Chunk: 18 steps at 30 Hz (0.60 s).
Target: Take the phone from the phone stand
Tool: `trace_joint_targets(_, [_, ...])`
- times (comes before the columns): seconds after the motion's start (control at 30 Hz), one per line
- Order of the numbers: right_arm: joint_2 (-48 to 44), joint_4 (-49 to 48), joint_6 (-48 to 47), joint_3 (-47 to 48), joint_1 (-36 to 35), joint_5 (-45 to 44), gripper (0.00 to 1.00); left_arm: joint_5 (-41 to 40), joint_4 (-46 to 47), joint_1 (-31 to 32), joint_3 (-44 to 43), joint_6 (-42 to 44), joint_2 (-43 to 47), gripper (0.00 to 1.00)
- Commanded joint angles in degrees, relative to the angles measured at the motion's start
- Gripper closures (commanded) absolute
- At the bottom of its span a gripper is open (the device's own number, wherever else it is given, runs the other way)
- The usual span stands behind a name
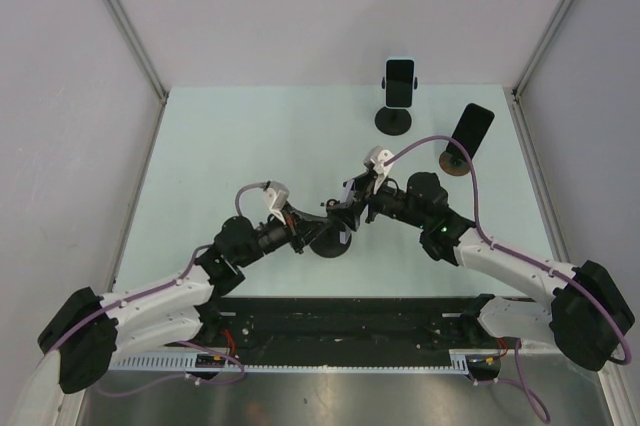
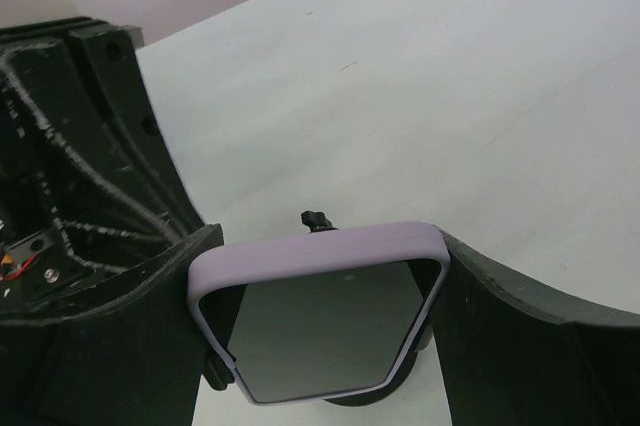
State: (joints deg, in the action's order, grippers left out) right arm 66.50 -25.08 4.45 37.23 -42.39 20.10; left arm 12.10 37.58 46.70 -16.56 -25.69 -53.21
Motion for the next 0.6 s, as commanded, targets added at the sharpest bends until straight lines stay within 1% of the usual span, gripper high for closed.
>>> trace_joint_targets(0.0, [-1.5, -0.4, 0.2, 1.2, 0.6, 6.1, 1.00, -2.7, 1.2, -1.3, 0.7, -0.1, 0.9, 1.00])
trace_joint_targets(0.03, [-1.5, -0.4, -0.4, 1.3, 0.8, 6.8, 1.00, -2.5, 1.1, -1.3, 0.8, 0.8, 2.0, 0.96])
trace_joint_targets(0.07, [-1.4, 0.2, -0.8, 2.0, 1.1, 8.3, 1.00, -2.5, 1.1, -1.3, 1.3, 1.4, 2.4, 0.81])
trace_joint_targets(0.13, [-0.8, 1.8, -2.7, 2.8, 1.2, 9.6, 1.00, -2.6, 1.1, -1.3, 1.7, 3.2, 3.8, 0.63])
trace_joint_targets(0.17, [-0.6, 2.2, -3.2, 3.9, 1.3, 11.1, 1.00, -2.8, 1.0, -1.3, 2.3, 3.8, 4.3, 0.48])
trace_joint_targets(0.2, [-0.3, 2.7, -3.7, 4.2, 1.4, 11.7, 1.00, -2.9, 1.0, -1.3, 2.6, 4.4, 4.5, 0.42])
trace_joint_targets(0.23, [0.0, 3.3, -3.9, 4.7, 1.5, 12.7, 1.00, -2.9, 0.9, -1.3, 2.8, 5.9, 4.8, 0.32])
trace_joint_targets(0.33, [0.7, 3.1, -4.4, 5.6, 2.3, 18.0, 1.00, -3.7, 1.0, -1.3, 4.1, 8.9, 3.6, 0.20])
trace_joint_targets(0.43, [1.5, 3.7, -4.4, 6.7, 2.8, 22.1, 1.00, -4.1, 1.3, -1.3, 5.0, 13.1, 2.3, 0.16])
trace_joint_targets(0.57, [3.5, 7.2, -8.1, 9.3, 2.8, 26.7, 1.00, -3.2, 4.7, -1.3, 5.9, 16.8, 1.0, 0.13])
